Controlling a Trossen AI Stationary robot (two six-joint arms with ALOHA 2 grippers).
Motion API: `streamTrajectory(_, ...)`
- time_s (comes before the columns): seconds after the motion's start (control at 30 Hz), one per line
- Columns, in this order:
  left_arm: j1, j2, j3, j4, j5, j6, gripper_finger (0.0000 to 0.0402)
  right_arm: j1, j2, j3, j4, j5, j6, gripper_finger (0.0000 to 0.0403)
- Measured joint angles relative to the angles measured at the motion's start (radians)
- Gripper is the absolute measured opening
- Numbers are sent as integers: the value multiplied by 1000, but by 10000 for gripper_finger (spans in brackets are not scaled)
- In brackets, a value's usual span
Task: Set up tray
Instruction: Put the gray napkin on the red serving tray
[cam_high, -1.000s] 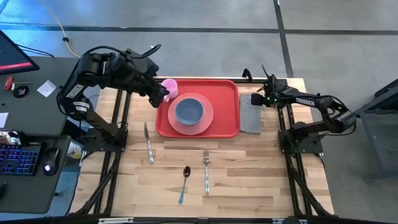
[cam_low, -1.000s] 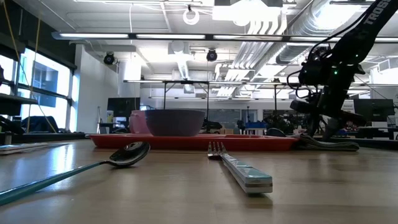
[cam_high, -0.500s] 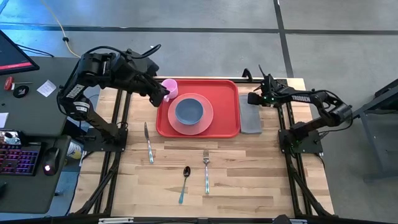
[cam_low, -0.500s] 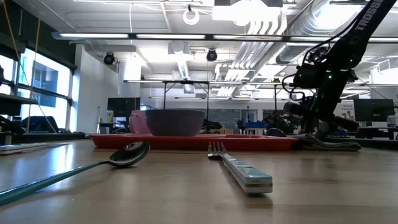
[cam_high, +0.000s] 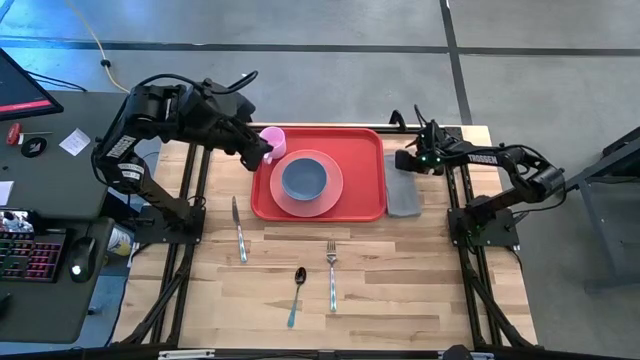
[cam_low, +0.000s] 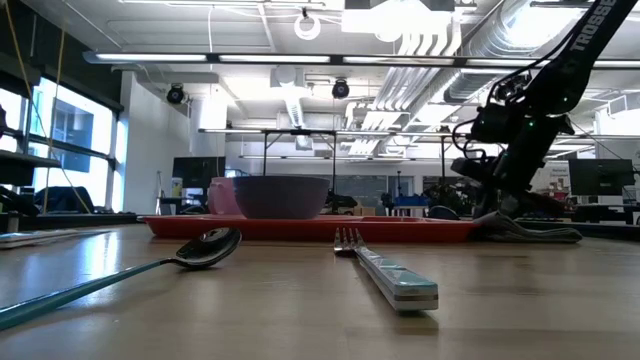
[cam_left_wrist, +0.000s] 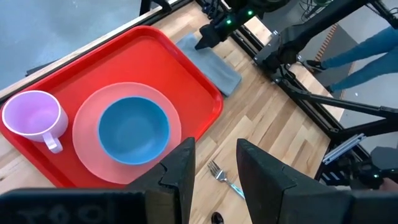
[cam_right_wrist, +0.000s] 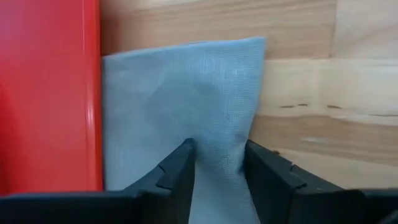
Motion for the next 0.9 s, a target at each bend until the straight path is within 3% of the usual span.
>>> streamTrajectory(0.33,0,0,0,18,-1,-2,152,0,-43,-3,-62,4,-57,11)
streamTrajectory(0.67,0,0,0,19,-4,-2,152,1,-283,-3,-159,55,-70,7)
streamTrajectory(0.9,0,0,0,45,-31,25,152,1,-464,-2,-156,-17,23,5)
